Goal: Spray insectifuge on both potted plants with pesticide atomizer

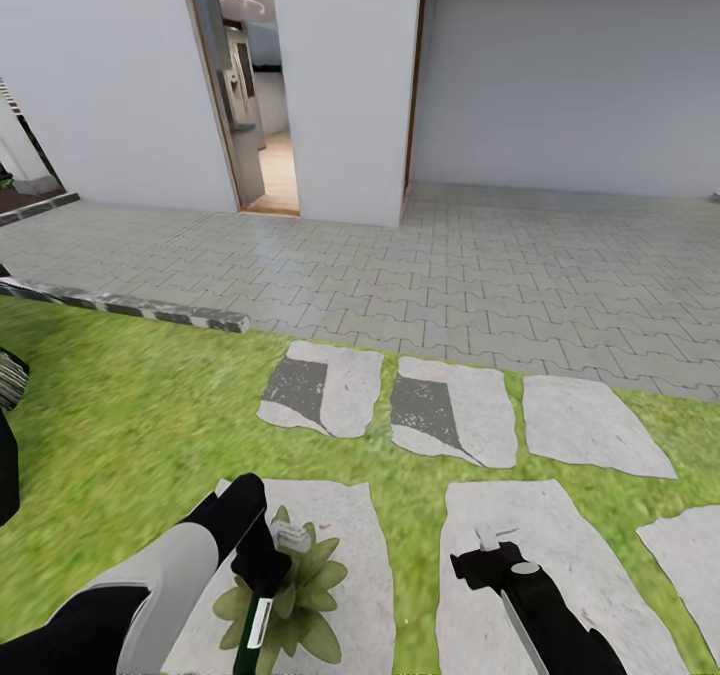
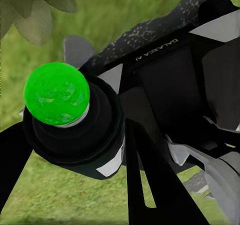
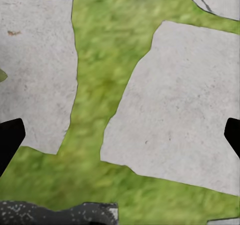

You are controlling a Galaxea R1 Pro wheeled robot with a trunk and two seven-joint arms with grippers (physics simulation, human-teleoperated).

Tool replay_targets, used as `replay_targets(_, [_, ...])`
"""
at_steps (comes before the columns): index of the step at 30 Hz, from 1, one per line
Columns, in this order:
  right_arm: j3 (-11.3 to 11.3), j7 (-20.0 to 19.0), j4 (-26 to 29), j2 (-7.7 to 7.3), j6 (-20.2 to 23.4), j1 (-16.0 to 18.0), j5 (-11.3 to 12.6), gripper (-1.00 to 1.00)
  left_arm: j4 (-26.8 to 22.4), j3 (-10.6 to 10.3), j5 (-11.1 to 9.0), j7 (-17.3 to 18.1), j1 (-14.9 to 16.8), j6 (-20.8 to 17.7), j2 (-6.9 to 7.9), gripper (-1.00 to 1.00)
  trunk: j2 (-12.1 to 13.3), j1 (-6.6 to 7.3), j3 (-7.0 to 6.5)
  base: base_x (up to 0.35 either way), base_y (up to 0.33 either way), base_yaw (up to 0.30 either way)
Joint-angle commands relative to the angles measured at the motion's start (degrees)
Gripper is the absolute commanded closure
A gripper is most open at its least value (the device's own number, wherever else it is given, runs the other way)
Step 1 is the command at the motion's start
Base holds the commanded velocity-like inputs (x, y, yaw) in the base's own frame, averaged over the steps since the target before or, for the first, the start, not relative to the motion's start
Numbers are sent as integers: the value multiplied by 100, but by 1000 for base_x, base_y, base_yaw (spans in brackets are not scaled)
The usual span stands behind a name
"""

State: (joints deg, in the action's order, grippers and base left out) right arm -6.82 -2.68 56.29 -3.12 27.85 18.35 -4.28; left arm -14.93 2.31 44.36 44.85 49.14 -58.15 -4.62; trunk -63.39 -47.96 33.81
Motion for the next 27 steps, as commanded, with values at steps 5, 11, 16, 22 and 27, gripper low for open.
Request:
replay_targets(5, [-12, -31, 11, -4, 35, 2, -48, -100, -10, -9, 64, 33, 7, -21, 4, 100, -4, 0, 44, 0, 0, 0])
replay_targets(11, [-9, -29, 11, -4, 36, 2, -48, -100, -10, -19, 64, 31, -13, -19, 11, 100, -4, 0, 81, 0, 0, 0])
replay_targets(16, [-13, -31, 13, -4, 37, 2, -47, -100, -10, -13, 64, 31, -14, -16, 9, 100, -44, -22, 101, 0, 0, 0])
replay_targets(22, [-13, -31, 14, -4, 37, 2, -47, -100, -10, -11, 64, 32, -3, -18, 3, 100, -284, -154, 209, 0, 0, 0])
replay_targets(27, [-12, -31, 14, -4, 43, 2, -47, -100, -26, -11, 65, 31, 13, -19, -3, 100, -485, -264, 330, 0, 0, 0])
